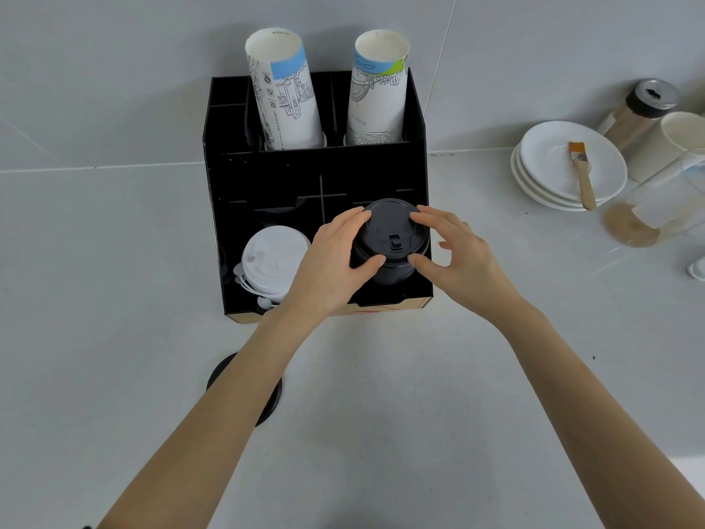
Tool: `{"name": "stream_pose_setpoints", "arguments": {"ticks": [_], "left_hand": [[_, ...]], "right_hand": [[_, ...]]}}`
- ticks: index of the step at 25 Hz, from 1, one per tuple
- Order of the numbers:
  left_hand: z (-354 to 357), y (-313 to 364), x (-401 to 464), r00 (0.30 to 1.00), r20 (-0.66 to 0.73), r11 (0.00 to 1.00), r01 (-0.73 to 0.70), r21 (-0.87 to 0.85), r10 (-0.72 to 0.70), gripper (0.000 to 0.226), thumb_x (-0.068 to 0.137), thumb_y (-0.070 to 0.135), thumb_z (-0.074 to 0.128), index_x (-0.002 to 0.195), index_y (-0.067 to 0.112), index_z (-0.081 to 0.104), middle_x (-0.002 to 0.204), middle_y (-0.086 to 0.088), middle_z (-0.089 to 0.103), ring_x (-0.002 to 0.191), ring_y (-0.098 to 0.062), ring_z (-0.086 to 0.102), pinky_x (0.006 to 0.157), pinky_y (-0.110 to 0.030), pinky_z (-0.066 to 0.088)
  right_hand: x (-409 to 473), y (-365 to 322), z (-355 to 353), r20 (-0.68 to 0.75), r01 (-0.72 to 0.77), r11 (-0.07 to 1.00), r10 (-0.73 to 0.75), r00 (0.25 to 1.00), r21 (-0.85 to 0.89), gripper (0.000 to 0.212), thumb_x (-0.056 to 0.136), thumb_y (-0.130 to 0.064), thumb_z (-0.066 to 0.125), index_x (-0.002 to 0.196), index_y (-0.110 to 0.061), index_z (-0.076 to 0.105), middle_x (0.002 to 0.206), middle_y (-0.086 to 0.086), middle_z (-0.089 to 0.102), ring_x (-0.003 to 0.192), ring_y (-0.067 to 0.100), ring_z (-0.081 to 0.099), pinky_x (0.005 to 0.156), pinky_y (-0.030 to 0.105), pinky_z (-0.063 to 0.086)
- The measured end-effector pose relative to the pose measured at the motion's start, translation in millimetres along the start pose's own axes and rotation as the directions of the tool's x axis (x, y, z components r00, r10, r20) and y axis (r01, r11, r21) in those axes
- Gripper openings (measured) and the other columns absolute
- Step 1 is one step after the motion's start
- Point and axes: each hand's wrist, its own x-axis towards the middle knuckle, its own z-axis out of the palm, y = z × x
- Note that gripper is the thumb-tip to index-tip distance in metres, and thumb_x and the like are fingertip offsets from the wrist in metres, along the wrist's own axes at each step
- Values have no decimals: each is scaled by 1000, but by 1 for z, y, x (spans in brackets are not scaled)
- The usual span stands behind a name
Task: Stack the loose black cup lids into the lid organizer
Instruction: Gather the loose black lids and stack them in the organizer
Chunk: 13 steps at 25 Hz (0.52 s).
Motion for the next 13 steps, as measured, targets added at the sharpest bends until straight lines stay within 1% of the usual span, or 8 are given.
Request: {"name": "stream_pose_setpoints", "arguments": {"ticks": [4,8,13], "left_hand": [[0,-1,-1,1000,-6,1000,-10,-1,10,58,83,23,58,133,15,31,146,-3,32,133,-22,30,108,-29,26],[-2,1,-6,1000,-1,1000,-9,8,9,60,83,24,58,134,14,29,148,-5,28,135,-21,26,109,-30,23],[-12,1,-20,998,-40,999,-42,-14,42,55,83,22,58,132,13,33,142,-6,37,131,-21,34,103,-24,26]], "right_hand": [[-3,-3,2,-15,8,1000,-8,1000,-14,48,83,-13,57,128,-19,41,143,1,37,129,20,35,108,39,34],[-8,-10,0,-57,28,999,-30,998,-32,47,83,-13,58,127,-18,42,145,1,33,132,16,31,104,22,23],[-16,-24,0,-63,85,995,-88,994,-46,47,83,-12,57,128,-18,42,142,0,39,130,15,35,101,17,23]]}}
